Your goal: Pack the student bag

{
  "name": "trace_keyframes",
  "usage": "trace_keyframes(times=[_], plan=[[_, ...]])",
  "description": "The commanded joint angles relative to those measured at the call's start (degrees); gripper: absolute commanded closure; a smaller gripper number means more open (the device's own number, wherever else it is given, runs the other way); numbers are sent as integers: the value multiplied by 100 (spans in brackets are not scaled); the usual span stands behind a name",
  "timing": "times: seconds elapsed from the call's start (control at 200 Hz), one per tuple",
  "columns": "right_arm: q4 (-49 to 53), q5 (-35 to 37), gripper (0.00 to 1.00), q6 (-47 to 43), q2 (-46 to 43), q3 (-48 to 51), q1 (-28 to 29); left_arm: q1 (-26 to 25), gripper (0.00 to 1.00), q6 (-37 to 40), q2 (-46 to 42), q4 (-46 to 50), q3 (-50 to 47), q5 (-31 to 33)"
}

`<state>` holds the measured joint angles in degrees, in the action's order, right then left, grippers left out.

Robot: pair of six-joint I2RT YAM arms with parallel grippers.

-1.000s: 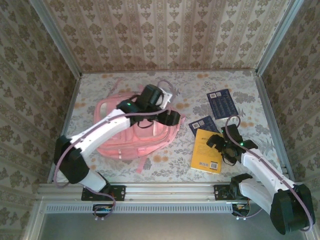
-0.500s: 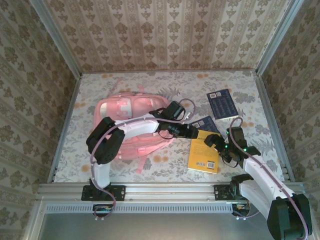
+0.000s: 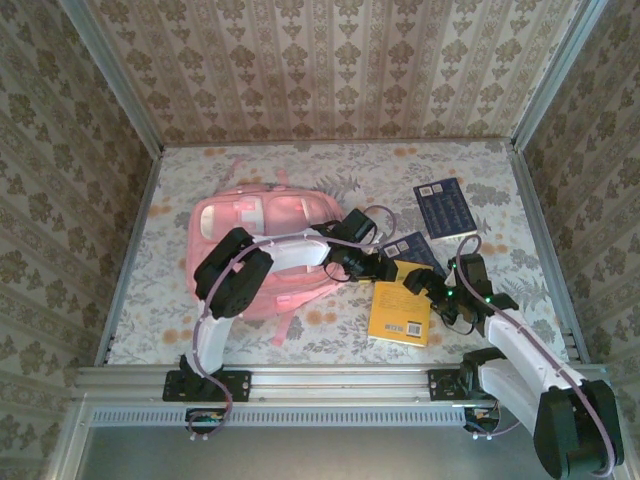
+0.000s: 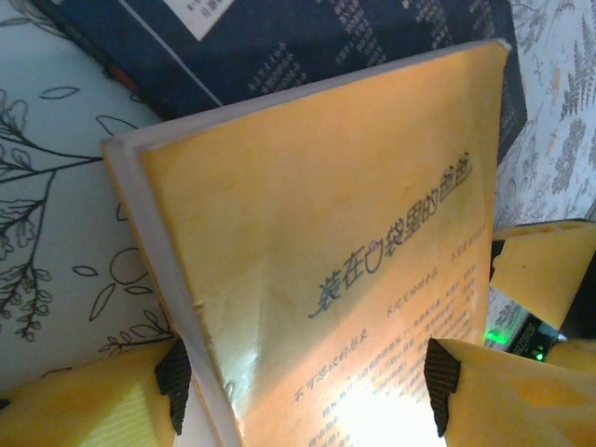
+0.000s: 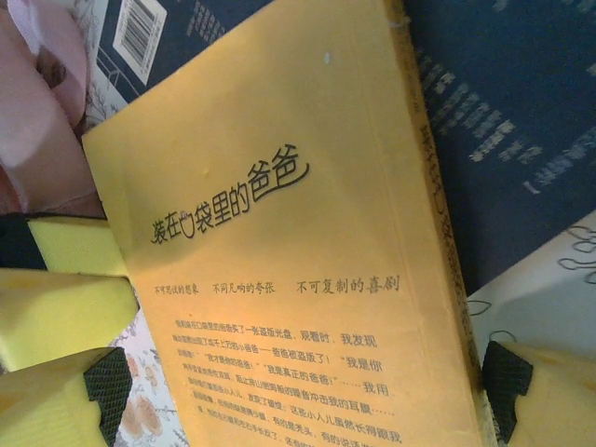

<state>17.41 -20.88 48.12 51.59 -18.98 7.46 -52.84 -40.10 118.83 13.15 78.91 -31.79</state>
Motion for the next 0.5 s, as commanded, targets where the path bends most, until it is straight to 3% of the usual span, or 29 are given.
trace_keyframes(times=[0.0, 0.26, 0.495], plan=[[-422, -693, 2, 20, 206, 40, -26, -83, 36, -232, 243, -228, 159, -295], [-985, -1227, 8, 683, -522, 167, -43, -123, 52, -310, 317, -361, 164, -468], [-735, -1100, 29, 754, -945, 230, -39, -113, 54, -323, 217, -403, 137, -467]])
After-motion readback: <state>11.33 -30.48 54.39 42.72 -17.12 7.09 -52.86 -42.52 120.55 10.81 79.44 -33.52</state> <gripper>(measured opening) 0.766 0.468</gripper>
